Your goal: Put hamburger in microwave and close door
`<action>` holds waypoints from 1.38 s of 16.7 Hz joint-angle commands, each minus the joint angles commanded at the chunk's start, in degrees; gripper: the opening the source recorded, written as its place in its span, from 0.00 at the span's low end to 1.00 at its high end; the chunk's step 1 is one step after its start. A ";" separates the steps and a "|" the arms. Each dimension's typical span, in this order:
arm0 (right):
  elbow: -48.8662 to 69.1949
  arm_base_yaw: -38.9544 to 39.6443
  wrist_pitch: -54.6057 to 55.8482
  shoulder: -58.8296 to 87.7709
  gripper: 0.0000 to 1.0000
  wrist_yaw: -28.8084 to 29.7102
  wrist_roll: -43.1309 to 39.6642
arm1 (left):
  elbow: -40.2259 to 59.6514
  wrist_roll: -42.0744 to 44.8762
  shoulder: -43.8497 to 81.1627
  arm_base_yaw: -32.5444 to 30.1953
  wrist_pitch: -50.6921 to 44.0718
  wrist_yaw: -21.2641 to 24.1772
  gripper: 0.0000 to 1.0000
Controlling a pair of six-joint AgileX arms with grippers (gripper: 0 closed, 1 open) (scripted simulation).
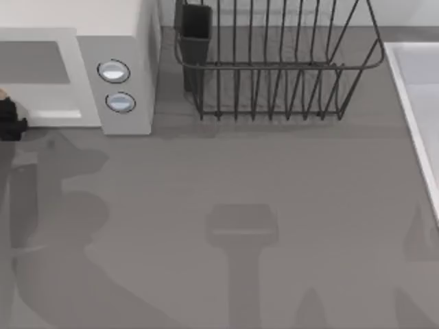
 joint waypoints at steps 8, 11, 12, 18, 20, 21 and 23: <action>0.00 0.00 0.00 0.00 1.00 0.00 0.00 | -0.46 -2.09 0.58 -0.16 3.42 0.74 0.00; 0.00 0.00 0.00 0.00 1.00 0.00 0.00 | 1.66 -2.18 2.17 -0.44 2.49 0.57 0.00; 0.00 0.00 0.00 0.00 1.00 0.00 0.00 | 3.57 -2.24 3.34 -0.71 1.79 0.47 0.00; 0.00 0.00 0.00 0.00 1.00 0.00 0.00 | 21.76 -3.02 13.73 -2.78 -5.02 -1.03 0.00; 0.00 0.00 0.00 0.00 1.00 0.00 0.00 | 28.72 -3.38 17.32 -3.50 -7.83 -1.77 0.00; 0.00 0.00 0.00 0.00 1.00 0.00 0.00 | 32.02 -3.55 18.92 -3.84 -9.16 -2.13 0.00; 0.00 0.00 0.00 0.00 1.00 0.00 0.00 | 37.36 -3.85 21.76 -4.43 -11.51 -2.76 0.00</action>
